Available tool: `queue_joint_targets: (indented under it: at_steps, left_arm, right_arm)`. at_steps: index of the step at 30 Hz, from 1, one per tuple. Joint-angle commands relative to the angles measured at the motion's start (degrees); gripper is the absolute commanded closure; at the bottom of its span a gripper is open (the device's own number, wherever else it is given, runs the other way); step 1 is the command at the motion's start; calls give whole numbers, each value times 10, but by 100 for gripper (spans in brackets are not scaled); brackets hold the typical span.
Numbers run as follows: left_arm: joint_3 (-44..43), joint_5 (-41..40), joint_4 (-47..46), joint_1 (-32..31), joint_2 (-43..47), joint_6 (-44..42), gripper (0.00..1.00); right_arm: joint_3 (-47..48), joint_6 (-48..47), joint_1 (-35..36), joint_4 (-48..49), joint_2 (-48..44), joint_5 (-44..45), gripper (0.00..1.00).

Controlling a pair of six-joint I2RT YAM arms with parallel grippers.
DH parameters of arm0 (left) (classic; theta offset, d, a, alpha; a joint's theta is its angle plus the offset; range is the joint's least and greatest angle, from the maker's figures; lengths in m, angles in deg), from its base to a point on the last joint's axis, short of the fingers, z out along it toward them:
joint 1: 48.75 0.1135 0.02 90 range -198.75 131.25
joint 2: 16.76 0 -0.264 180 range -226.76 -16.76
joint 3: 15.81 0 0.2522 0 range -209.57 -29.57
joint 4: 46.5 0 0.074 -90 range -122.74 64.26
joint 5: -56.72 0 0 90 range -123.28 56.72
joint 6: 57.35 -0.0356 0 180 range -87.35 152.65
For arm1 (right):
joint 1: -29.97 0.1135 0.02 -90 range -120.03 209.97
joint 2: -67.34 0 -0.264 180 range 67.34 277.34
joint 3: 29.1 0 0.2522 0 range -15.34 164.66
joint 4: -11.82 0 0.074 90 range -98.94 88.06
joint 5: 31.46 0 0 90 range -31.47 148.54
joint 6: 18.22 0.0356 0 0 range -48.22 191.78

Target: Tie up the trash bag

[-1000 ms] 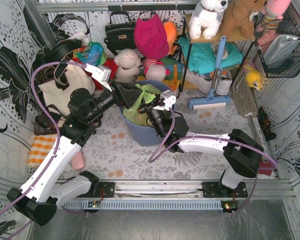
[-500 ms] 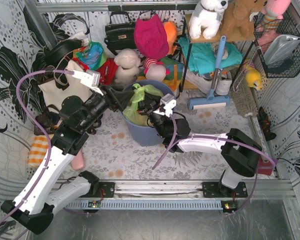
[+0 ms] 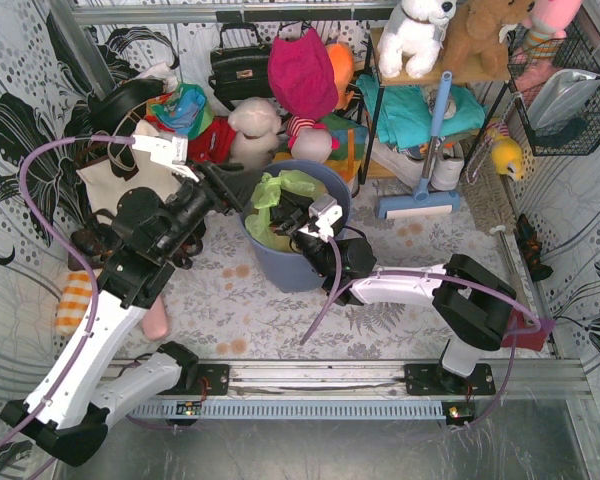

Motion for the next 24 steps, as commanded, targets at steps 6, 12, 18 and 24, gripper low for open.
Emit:
queue_joint_targets:
  at_steps: [6,12,18,24]
  left_arm:
    - [-37,-8,28,-2,-40,22,40]
    - [-46,14,50,-2,-44,35,51]
    - [-51,27,53,-2,-45,36,75]
    - [-62,19,51,-2,-52,33,100]
  right_arm:
    - [16,-19,-1,65,4,-20,100]
    - [22,-28,-1,64,10,-19,100]
    - [23,-27,0,65,8,-22,100]
    - [18,-25,0,65,5,-24,100]
